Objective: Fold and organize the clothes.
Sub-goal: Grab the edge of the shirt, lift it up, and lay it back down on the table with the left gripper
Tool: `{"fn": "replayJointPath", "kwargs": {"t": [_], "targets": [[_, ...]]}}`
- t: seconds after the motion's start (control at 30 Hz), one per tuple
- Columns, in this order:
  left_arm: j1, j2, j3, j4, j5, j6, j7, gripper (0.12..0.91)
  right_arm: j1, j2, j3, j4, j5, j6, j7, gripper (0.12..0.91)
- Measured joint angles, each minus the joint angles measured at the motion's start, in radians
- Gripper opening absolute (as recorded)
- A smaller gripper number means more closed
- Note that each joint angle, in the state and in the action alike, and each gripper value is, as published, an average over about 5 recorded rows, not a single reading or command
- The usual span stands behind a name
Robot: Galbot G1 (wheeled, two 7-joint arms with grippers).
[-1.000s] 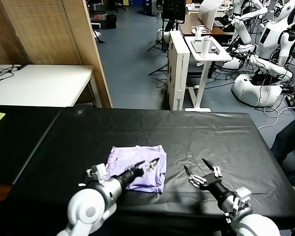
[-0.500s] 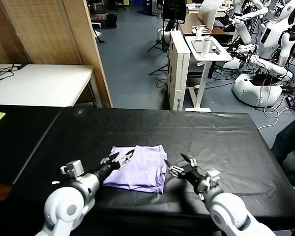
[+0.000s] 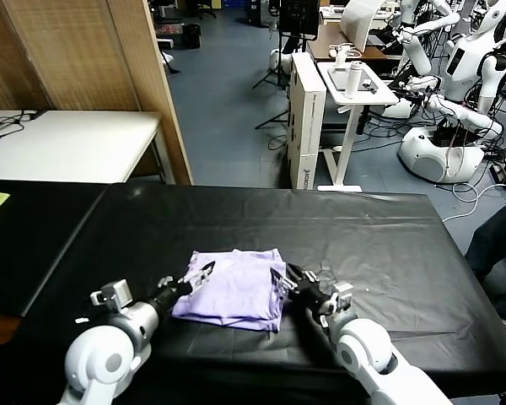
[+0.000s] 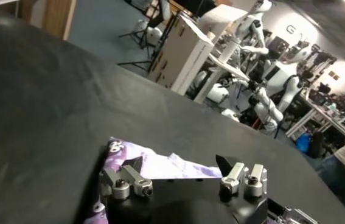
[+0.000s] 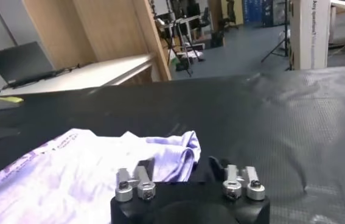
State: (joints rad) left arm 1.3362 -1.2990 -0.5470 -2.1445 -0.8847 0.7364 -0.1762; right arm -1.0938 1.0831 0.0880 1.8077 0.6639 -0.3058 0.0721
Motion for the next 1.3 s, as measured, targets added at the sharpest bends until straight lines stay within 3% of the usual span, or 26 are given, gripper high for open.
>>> {"fn": "replayJointPath", "kwargs": {"t": [0.13,0.23,0.33,0.43,0.6,0.7,0.93,1.3], "targets": [[0.000,0.002,-0.006,0.007,0.003,0.000,0.001,0.907,-0.001,-0.003,0.001,-0.010,-0.021,0.000,0.003,0.175],[-0.001,0.003,-0.008,0.014,0.012,0.000,0.009,0.907,-0.006,-0.003,0.004,-0.006,-0.012,0.003,-0.004,0.143],[-0.001,0.003,-0.012,0.026,0.038,0.000,0.041,0.907,-0.016,-0.006,0.017,0.011,0.009,0.016,-0.020,0.228],[0.006,0.003,-0.016,0.043,0.080,-0.026,0.094,0.907,-0.035,-0.014,0.038,0.042,0.031,0.028,-0.032,0.409],[0.027,-0.012,-0.030,0.085,0.138,-0.153,0.189,0.907,-0.079,-0.037,0.085,0.115,0.060,0.032,-0.037,0.728],[0.038,-0.028,-0.041,0.115,0.149,-0.217,0.232,0.907,-0.111,-0.057,0.116,0.164,0.078,0.032,-0.034,0.862],[0.043,-0.076,-0.057,0.188,0.151,-0.301,0.275,0.907,-0.160,-0.096,0.169,0.263,0.109,0.025,-0.018,0.907],[0.035,-0.126,-0.056,0.265,0.142,-0.325,0.286,0.907,-0.172,-0.130,0.193,0.306,0.122,0.023,-0.012,0.907]]}}
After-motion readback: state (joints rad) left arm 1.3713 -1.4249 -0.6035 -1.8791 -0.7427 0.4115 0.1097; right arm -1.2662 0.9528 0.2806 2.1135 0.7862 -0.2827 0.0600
